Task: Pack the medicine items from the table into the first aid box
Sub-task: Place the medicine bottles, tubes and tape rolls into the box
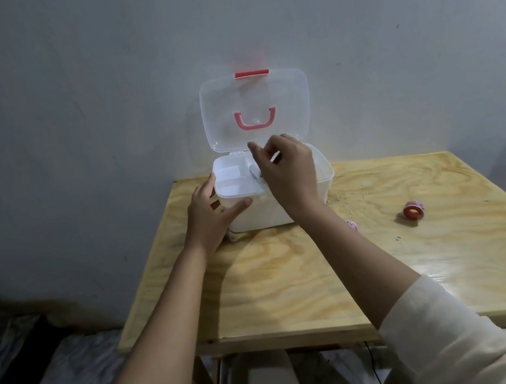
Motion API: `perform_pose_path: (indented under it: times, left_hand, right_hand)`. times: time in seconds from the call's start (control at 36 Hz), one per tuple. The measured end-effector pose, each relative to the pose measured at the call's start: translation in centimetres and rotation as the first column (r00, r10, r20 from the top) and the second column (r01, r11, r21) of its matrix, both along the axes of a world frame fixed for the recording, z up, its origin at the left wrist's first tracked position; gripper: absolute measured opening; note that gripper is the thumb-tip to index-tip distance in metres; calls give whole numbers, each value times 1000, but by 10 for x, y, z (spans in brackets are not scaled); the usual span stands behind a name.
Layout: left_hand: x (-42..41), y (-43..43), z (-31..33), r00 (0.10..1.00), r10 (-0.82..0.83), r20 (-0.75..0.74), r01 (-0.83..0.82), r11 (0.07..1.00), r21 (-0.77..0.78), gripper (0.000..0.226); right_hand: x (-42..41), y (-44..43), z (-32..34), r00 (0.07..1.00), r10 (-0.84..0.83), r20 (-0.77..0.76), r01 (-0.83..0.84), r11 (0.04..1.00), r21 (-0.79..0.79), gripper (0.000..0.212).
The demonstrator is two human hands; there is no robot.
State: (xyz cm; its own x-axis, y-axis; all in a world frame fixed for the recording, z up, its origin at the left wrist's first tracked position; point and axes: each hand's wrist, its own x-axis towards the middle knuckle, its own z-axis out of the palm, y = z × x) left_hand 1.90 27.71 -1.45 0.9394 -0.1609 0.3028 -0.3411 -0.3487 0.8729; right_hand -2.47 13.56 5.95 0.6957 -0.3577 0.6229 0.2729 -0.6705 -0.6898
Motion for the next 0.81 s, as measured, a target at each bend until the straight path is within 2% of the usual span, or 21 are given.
perform_pose_path:
  times: [0.06,0.19,0.33,0.42,0.58,0.67,0.81]
  left_hand:
    - [0,3,-1,1000,-22,-15,22,999,-40,106]
    - [0,1,-2,999,8,-47,-14,992,-127,74]
    - [-1,0,-4,998,19,-60,-31,980,-197,65]
    - [-2,0,-6,999,20,-45,-29,977,-211,69]
    - [-1,-1,-6,1000,2,-19,-6,975,-222,55]
    - [0,0,-6,1000,-14,-11,11,972,-233,61]
    - [3,4,-9,999,-46,-17,40,972,-231,82]
  right_hand:
    - [10,9,4,997,75,-3,-75,997,4,39]
    - [33,23,-2,983,149,-110,-155,987,-49,41]
    - [44,27,-12,961,146,-235,-178,977,-118,42]
    - [44,26,-17,945,119,-304,-182,965,-186,36]
    - [37,21,-20,928,199,-315,-278,933,-230,21]
    - [30,13,-23,927,223,-301,-307,914,-267,14]
    - [21,4,-21,917,228,-328,-314,919,-240,18]
